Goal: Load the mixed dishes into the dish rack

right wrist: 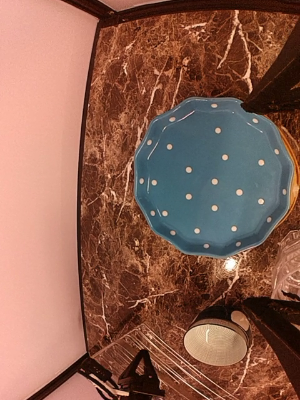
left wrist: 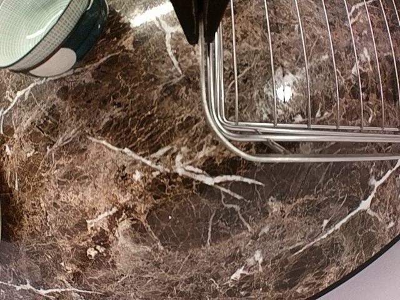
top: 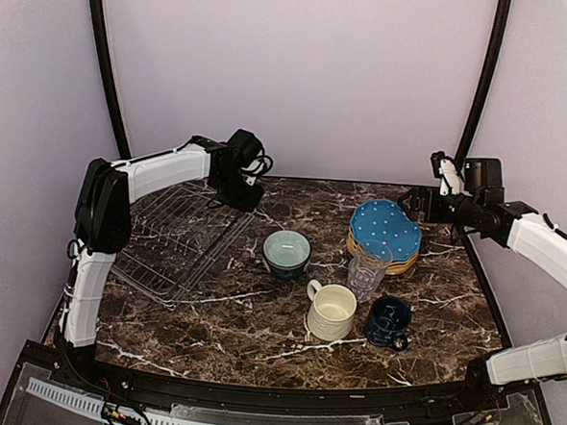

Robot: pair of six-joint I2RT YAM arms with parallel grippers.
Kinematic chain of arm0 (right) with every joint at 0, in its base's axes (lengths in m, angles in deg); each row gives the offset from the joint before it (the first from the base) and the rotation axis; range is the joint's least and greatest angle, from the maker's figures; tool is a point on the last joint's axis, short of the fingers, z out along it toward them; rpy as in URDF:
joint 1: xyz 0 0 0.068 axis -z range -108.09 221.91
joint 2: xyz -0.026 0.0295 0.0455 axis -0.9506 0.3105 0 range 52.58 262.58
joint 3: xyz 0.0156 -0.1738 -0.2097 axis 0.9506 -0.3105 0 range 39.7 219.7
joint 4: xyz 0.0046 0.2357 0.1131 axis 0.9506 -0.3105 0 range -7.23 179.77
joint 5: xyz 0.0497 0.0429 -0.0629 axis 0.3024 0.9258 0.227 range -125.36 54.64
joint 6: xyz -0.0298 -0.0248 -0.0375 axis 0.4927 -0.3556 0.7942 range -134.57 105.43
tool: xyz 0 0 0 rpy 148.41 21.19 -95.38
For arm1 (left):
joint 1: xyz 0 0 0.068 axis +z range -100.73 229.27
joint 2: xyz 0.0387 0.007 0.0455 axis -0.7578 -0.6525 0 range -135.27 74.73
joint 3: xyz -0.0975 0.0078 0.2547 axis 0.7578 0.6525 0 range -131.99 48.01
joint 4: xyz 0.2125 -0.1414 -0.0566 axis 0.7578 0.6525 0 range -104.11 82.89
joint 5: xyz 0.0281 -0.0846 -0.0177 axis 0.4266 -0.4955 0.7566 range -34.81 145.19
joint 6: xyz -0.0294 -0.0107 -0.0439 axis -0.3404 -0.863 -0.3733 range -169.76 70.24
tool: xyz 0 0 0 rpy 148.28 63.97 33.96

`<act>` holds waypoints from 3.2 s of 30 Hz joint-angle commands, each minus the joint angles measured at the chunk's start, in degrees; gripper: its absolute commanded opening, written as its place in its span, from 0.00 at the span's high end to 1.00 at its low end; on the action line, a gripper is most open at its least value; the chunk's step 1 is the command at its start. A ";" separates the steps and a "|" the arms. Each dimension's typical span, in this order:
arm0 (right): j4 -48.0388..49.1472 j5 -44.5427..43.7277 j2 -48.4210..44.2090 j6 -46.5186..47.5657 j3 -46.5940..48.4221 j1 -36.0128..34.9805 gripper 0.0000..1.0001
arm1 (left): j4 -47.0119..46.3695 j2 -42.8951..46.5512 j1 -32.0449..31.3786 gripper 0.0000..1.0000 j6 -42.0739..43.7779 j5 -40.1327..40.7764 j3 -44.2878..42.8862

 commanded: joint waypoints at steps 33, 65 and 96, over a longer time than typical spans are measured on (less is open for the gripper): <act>-11.01 6.35 6.91 2.89 4.59 -3.23 0.01 | -18.95 12.34 -2.47 0.70 -19.81 0.20 15.78; -33.12 1.61 17.93 15.00 12.03 -42.33 0.35 | -16.12 35.44 -2.74 0.17 -3.18 3.64 32.83; -31.55 9.33 20.18 23.81 20.20 -47.40 1.00 | -24.06 53.22 -2.71 0.16 4.53 -23.38 49.65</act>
